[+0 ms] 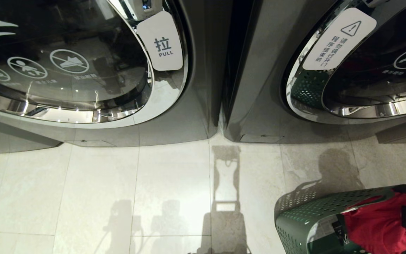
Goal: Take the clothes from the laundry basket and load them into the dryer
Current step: Take the clothes out of the basket
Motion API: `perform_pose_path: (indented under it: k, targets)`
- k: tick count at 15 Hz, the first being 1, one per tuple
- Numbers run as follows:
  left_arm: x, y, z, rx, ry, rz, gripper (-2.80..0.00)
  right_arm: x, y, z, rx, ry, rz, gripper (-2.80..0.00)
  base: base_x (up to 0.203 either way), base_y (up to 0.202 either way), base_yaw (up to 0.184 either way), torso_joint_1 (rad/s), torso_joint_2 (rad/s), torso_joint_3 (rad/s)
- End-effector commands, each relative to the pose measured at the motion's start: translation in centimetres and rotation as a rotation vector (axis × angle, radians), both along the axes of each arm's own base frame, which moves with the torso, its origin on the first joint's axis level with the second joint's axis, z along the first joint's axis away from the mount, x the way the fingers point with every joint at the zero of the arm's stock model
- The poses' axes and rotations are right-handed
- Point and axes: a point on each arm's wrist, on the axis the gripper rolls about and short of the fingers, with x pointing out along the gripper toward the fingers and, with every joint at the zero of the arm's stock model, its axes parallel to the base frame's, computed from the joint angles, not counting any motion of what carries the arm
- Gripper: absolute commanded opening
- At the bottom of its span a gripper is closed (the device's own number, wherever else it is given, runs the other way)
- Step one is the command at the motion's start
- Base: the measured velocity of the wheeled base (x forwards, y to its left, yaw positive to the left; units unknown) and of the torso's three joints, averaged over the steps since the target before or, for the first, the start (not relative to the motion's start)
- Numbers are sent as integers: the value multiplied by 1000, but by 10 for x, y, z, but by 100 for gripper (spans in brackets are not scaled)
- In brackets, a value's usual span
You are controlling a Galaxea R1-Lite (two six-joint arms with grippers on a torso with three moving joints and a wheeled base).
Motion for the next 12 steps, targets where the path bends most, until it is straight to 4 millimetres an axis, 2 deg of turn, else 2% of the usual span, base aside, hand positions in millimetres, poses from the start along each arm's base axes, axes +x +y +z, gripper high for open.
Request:
perform_pose_path:
  k: [1, 5, 7, 12]
  targets:
    - [0, 0, 0, -1, -1, 1, -280, -12, 7, 27, -70, -94, 1, -280, 0, 0, 0, 0, 0, 0]
    - [0, 0, 0, -1, 0, 1, -280, -41, 26, 70, -197, -262, 2, -280, 0, 0, 0, 0, 0, 0]
    - [0, 0, 0, 0, -2, 0, -280, -58, 37, 86, -267, -332, 14, -280, 0, 0, 0, 0, 0, 0]
    - [0, 0, 0, 0, 0, 0, -280, -108, 70, 108, -417, -442, 46, -280, 0, 0, 0, 0, 0, 0]
